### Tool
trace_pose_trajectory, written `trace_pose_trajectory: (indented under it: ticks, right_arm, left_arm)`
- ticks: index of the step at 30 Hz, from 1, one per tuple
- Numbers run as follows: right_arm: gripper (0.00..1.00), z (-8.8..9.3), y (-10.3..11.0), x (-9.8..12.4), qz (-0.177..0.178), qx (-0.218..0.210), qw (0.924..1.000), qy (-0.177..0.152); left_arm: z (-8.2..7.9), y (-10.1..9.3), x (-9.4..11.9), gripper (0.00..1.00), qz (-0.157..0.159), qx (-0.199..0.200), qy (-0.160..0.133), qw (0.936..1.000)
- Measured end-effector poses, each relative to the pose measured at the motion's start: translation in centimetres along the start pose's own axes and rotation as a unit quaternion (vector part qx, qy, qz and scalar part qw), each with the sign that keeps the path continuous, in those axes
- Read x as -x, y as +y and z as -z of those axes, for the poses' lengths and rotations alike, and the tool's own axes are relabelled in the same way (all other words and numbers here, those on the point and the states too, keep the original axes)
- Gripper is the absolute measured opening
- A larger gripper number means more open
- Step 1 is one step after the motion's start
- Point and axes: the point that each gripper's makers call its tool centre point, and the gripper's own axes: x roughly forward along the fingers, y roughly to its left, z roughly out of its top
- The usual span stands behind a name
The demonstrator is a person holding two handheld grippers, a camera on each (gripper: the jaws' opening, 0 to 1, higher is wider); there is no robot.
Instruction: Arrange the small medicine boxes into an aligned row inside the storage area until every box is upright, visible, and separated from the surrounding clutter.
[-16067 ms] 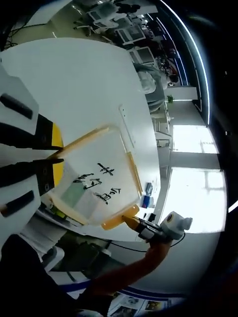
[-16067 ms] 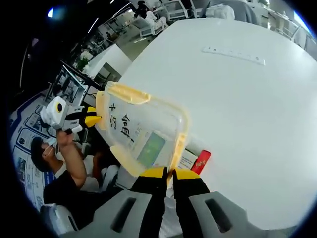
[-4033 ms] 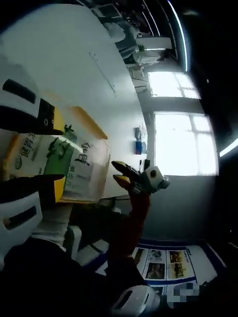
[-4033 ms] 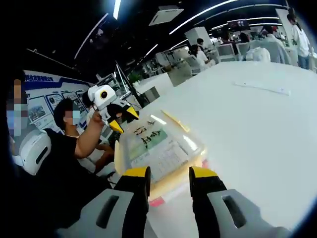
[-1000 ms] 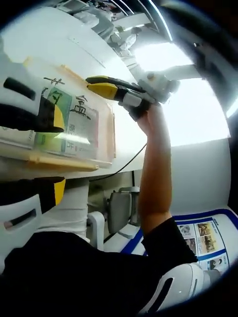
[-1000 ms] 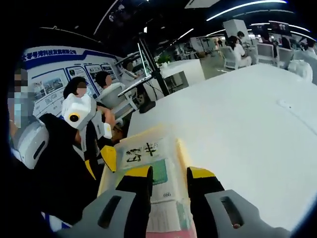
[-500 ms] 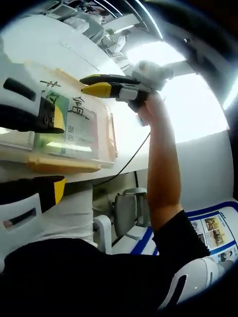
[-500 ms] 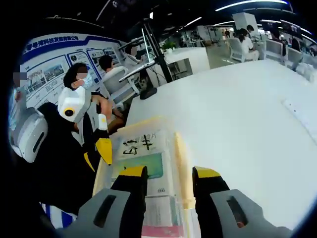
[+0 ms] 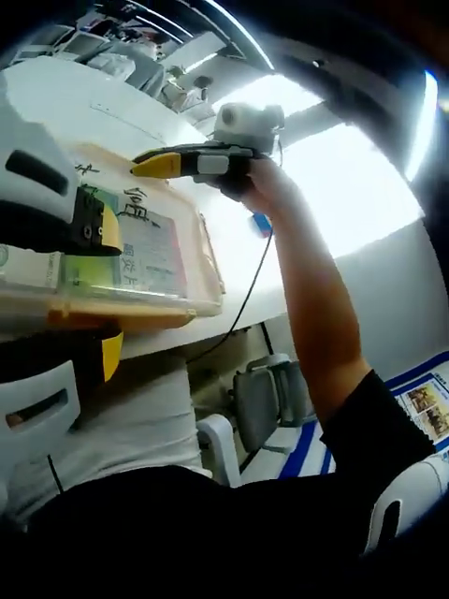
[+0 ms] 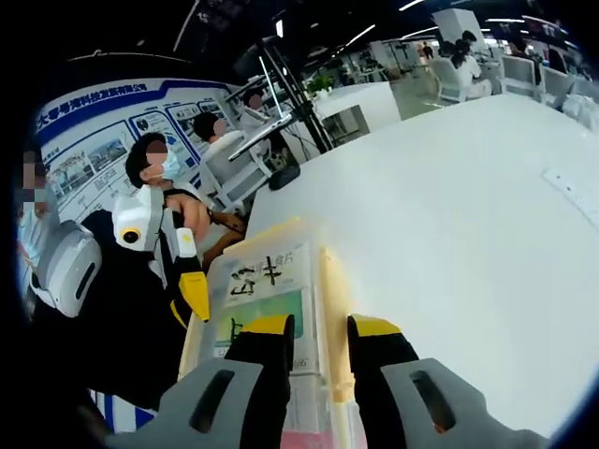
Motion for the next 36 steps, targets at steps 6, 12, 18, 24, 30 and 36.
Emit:
trace_pose_trajectory:
  ticks: [6, 12, 18, 24, 30, 36]
  right_arm:
    - [0.21, 0.1, 0.7, -0.4, -0.014, 0.0, 0.9999, -0.008]
    - [0.16, 0.0, 0.5, -0.4, -0.019, -0.032, 0.999, -0.024]
    - [0.13, 0.0, 1.0, -0.6, -0.01, -0.034, 0.999, -0.025]
    - [0.1, -0.2, 1.3, -0.7, -0.011, -0.015, 0.9991, -0.038]
    - [0.11, -0.3, 1.4, -0.8, -0.017, -0.051, 0.998, -0.032]
    - [0.11, -0.5, 1.3, -0.9, -0.019, -0.015, 0.9997, -0.002]
  left_arm:
    - [0.2, 0.2, -0.4, 0.33, -0.012, -0.024, 0.005, 0.9996]
    - [0.3, 0.2, -0.5, 0.32, -0.017, -0.048, 0.001, 0.9987]
    - [0.5, 0.3, -0.6, 0.29, -0.02, -0.064, -0.008, 0.9977]
    - [0.3, 0.2, -0.8, 0.28, -0.022, -0.067, -0.017, 0.9974]
    - [0.3, 0.2, -0.7, 0.29, -0.019, -0.058, -0.014, 0.998]
    - [0.3, 0.1, -0.4, 0.28, -0.019, -0.049, -0.023, 0.9984]
